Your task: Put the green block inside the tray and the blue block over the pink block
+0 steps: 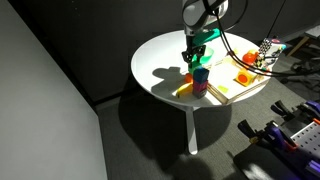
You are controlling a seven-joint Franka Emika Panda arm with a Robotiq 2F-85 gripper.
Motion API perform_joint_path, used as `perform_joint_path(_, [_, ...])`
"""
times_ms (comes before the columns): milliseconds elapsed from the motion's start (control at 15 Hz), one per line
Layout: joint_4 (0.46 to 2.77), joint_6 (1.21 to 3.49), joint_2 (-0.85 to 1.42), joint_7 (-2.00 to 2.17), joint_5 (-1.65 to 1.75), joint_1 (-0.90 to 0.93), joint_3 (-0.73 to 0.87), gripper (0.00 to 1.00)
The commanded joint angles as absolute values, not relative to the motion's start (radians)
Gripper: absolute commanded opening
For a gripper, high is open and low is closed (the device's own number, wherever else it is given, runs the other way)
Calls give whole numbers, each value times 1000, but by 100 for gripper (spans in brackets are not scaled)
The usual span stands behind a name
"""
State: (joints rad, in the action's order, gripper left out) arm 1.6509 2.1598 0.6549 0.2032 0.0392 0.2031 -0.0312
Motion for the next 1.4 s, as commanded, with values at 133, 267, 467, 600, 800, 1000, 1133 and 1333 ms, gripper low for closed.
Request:
perform_joint_path(133, [1784,2174,550,182,42,167,-28,29])
perform_joint_path(267, [1828,2188,526,174,46,155,-25,29])
perform_joint_path(467, [1881,2209,503,163,49,139,-19,29])
perform_joint_path(600, [1911,2223,490,160,50,130,-15,29])
perform_joint_path(800, [1949,2242,476,152,50,120,-12,50])
perform_joint_path(1000, [1972,2250,464,149,53,119,-11,78])
perform_joint_path(1133, [1983,2259,454,146,55,122,-14,92])
perform_joint_path(1333, [1997,2272,428,137,55,130,-23,100])
